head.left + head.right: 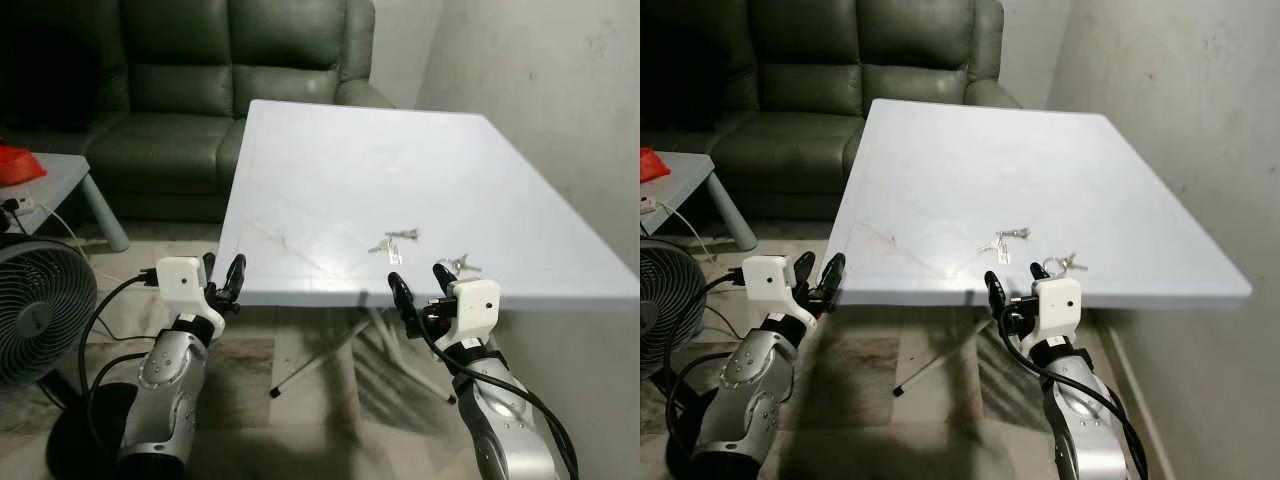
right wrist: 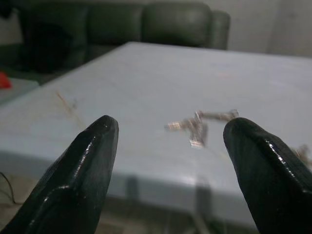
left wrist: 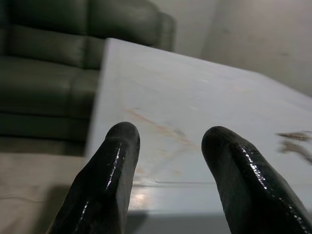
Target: Hang keys on a hook
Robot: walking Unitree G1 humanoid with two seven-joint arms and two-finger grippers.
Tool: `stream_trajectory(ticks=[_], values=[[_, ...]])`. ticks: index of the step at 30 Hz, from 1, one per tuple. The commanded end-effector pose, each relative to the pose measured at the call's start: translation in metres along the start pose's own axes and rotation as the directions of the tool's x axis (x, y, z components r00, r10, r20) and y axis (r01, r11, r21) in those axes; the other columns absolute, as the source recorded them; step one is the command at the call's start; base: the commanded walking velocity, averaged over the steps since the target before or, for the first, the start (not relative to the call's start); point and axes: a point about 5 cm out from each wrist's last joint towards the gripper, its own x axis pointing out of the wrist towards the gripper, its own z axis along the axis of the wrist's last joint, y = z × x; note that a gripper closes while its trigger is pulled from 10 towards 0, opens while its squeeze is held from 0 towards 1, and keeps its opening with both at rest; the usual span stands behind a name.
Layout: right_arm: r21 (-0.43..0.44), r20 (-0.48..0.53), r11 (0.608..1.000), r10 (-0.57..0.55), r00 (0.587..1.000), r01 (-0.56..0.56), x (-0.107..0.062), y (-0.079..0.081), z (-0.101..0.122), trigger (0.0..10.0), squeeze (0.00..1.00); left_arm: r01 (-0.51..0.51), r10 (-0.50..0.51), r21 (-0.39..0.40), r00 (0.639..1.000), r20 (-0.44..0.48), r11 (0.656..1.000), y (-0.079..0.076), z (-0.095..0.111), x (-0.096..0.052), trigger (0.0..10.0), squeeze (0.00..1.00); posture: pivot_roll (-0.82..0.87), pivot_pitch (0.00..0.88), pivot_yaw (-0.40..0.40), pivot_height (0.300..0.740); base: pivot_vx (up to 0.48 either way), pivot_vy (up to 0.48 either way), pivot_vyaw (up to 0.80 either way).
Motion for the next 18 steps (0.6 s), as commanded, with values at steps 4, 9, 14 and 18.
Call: stream_trajectory(ticks=[4,9,14,18], values=[[-0.002,0.026,1.000,-0.009,1.000,0.009,0.0040,0.0006,0.0063,10.0,0.00,0.010,-0.010,0.029,1.000,-0.006,1.000,0.0013,0.0036,0.0007,10.0,0.00,-0.07,0.000,-0.047,0.740,0.000,0.000,0.00],[0.000,0.022,1.000,-0.008,1.000,0.008,0.0038,0.0015,0.0055,10.0,0.00,0.012,-0.011,0.028,1.000,-0.026,1.000,0.0020,0.0012,-0.0002,10.0,0.00,-0.07,0.000,-0.047,0.740,0.000,0.000,0.00],[0.003,0.016,1.000,-0.006,1.000,0.006,0.0037,0.0025,0.0045,10.0,0.00,0.016,-0.015,0.020,0.999,-0.031,1.000,0.0026,0.0015,-0.0010,10.0,0.00,-0.07,0.000,-0.046,0.740,0.000,0.000,0.00],[0.004,0.014,1.000,-0.002,1.000,0.002,0.0043,0.0037,0.0045,10.0,0.00,0.014,-0.014,0.018,0.999,-0.035,1.000,0.0027,0.0013,-0.0016,10.0,0.00,-0.07,0.000,-0.047,0.740,0.000,0.000,0.00]])
